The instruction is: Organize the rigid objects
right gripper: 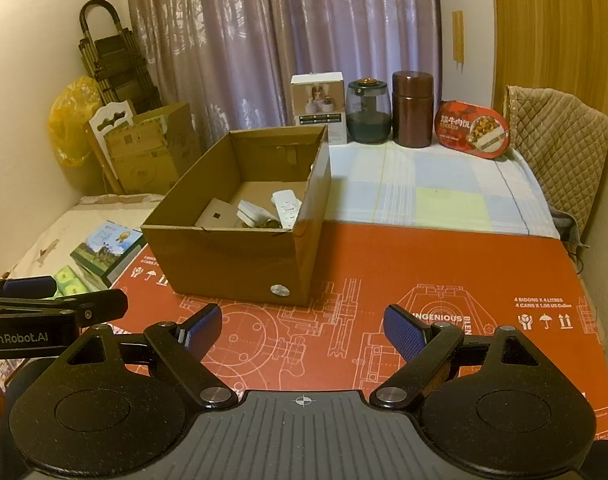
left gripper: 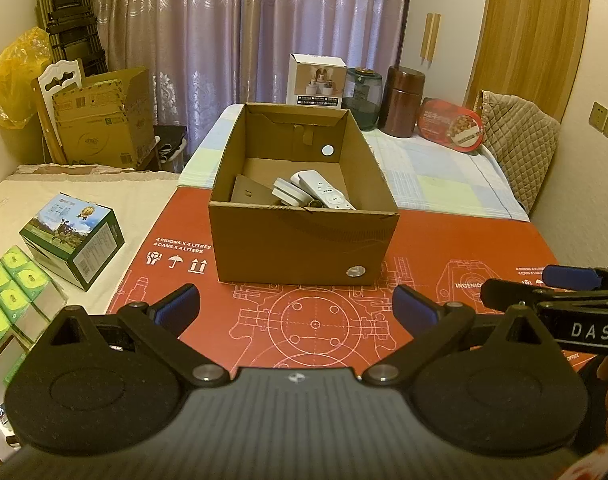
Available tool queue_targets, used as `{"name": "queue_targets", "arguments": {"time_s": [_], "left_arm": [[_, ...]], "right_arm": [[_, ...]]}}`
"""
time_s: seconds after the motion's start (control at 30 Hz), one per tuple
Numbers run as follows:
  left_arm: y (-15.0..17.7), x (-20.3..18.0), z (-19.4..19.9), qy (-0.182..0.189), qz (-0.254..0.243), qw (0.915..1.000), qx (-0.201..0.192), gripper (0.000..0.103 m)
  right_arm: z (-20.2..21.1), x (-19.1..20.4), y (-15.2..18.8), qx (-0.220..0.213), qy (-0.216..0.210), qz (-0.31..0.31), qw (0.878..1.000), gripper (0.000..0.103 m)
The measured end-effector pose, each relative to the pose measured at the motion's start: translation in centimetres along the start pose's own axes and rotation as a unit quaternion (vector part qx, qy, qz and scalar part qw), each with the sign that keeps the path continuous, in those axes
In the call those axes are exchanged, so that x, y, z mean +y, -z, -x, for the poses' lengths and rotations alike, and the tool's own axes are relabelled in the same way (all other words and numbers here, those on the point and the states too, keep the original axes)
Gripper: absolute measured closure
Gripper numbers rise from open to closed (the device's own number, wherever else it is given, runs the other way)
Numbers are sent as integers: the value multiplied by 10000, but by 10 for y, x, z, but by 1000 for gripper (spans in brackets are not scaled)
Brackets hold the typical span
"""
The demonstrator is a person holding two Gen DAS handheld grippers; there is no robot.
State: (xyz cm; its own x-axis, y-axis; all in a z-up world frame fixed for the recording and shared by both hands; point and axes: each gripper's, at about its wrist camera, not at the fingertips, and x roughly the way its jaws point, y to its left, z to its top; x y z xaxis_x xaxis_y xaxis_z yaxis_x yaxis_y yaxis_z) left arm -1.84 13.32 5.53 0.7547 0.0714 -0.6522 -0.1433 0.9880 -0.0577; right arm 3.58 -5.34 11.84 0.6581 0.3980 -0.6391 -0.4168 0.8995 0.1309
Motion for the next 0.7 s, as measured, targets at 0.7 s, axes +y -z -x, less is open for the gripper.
{"name": "queue_targets", "arguments": {"time_s": [0.7], "left_arm": [[2,3,-3,20,28,10000,27,2]], "right_arm": [[-3,1,5,34,-5,-15,10000,18]]}}
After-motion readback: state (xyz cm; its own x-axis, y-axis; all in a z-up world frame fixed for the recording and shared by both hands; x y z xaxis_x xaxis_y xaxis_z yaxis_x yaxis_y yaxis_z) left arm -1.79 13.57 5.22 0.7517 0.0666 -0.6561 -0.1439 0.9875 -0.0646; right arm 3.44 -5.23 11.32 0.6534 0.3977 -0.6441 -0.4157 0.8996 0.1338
